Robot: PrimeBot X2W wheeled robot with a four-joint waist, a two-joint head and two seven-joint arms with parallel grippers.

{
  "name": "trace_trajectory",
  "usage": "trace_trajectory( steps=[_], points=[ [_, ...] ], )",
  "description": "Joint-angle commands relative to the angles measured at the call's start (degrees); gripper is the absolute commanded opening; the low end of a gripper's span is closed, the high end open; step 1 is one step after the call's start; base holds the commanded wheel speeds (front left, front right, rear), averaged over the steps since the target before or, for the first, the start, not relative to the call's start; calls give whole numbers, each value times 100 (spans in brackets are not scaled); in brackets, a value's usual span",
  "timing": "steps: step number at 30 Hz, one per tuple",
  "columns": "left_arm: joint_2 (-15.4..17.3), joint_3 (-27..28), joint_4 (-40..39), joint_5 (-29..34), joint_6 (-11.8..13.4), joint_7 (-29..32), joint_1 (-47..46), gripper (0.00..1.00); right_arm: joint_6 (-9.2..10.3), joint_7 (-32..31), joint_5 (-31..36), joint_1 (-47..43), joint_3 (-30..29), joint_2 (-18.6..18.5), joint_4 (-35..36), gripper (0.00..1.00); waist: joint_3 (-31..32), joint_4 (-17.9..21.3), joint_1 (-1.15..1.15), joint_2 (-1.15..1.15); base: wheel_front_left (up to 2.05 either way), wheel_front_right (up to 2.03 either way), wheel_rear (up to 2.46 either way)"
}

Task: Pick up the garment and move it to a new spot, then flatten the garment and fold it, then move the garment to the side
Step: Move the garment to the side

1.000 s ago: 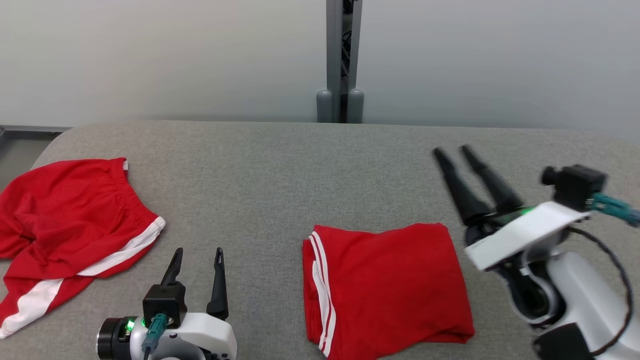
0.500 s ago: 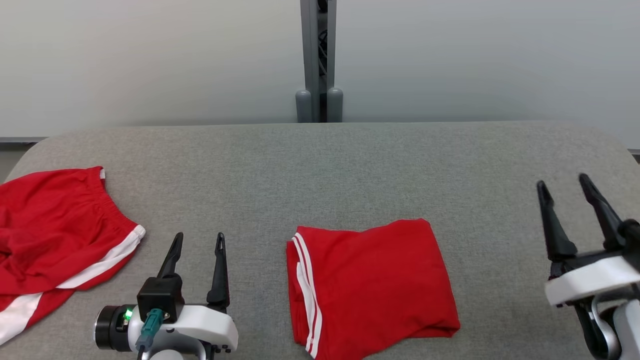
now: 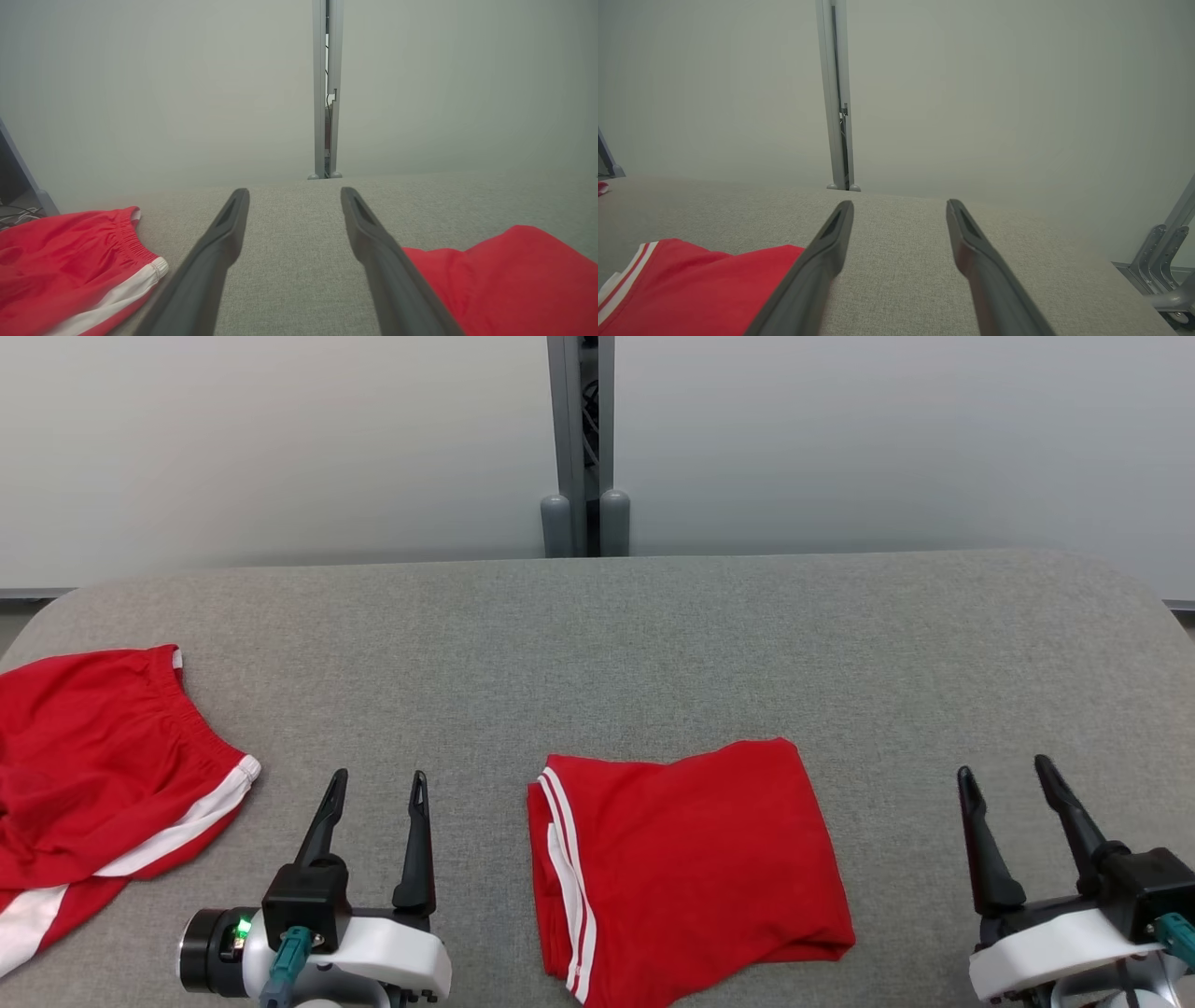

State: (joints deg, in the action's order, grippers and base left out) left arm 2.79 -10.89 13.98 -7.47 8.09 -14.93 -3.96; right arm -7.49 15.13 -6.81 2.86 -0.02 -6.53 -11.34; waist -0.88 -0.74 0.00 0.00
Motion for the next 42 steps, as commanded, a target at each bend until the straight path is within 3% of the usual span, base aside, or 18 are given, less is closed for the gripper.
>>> trace_trajectory(
  steps=[1,12,19,24,38,39,40,41,42],
  points=[
    [22,-18,-33,36,12,-23,27,100,-1,11,72,-83,27,-32,-77,100,-7,-23,0,0,0,0,0],
    [22,-182,-8,-6,29,-23,8,100,0,12,-260,33,213,-83,-408,100,-157,-248,0,0,0,0,0],
    [22,-241,71,0,-29,-24,-168,100,0,13,-1448,461,1219,-525,-1216,100,-420,-409,0,0,0,0,0],
    [20,-306,180,58,-58,-24,-281,100,-1,-21,-2263,810,1836,-649,-1835,100,-563,-520,0,0,0,0,0],
    [20,-390,203,196,-106,-23,-422,100,-1,-266,-3745,1580,2804,-604,-2793,100,-800,-739,0,0,0,0,0],
    [21,-395,200,196,-114,-23,-444,100,-2,-321,-3924,1652,2973,-610,-2804,65,-830,-753,0,0,0,0,0],
    [22,-396,199,203,-116,-23,-453,100,-2,-315,-4002,1683,3030,-626,-2821,45,-844,-757,0,0,0,0,0],
    [22,-398,201,209,-116,-23,-463,100,-2,-301,-4064,1717,3094,-651,-2835,10,-857,-762,0,0,0,0,0],
    [21,-401,203,215,-117,-24,-474,100,-2,-279,-4119,1752,3152,-678,-2847,0,-870,-765,0,0,0,0,0]
  ],
)
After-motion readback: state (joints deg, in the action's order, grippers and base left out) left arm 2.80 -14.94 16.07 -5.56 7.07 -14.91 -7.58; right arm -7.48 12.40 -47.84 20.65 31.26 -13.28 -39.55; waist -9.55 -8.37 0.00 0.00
